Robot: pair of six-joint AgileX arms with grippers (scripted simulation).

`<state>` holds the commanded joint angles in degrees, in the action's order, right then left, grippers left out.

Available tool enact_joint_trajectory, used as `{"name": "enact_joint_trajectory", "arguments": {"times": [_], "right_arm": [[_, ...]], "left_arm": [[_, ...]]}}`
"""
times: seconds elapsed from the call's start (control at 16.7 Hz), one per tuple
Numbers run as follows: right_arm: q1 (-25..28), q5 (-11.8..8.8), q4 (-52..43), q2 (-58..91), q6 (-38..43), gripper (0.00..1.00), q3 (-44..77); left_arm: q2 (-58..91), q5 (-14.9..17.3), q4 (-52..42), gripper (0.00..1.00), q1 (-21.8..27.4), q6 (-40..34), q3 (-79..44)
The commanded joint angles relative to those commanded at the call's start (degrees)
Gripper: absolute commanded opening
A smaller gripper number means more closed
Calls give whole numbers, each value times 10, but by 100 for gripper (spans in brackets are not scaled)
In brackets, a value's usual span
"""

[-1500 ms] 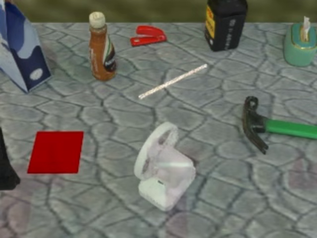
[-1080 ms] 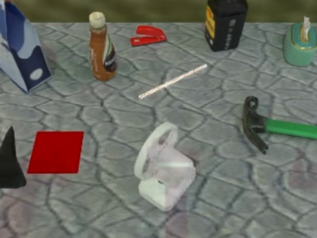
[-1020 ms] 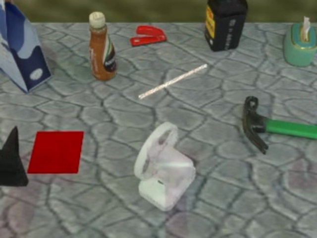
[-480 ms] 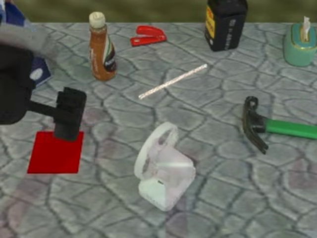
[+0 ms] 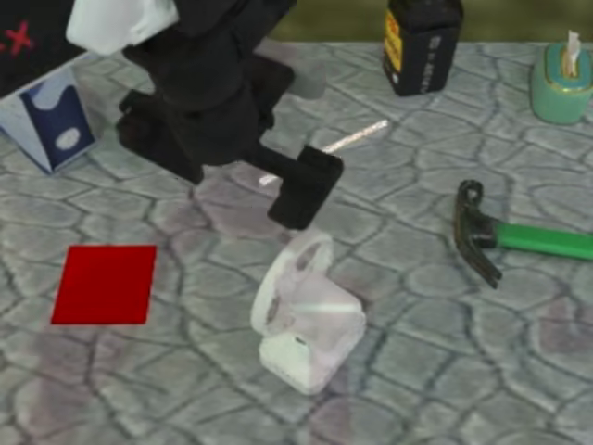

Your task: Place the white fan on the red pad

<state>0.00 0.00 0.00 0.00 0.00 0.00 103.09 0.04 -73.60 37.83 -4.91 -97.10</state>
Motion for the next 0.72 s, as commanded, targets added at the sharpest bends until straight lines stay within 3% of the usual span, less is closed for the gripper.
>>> {"name": "enact_joint_trajectory", "arguments": {"times": [0.3,0.72], "right_arm": [[0,0,0,0,0,100,0],[0,0,0,0,0,100,0]], "left_arm": [[125,0,-88,100,43,-7,-116],[132,0,-91,100,44,-6,-120]]}}
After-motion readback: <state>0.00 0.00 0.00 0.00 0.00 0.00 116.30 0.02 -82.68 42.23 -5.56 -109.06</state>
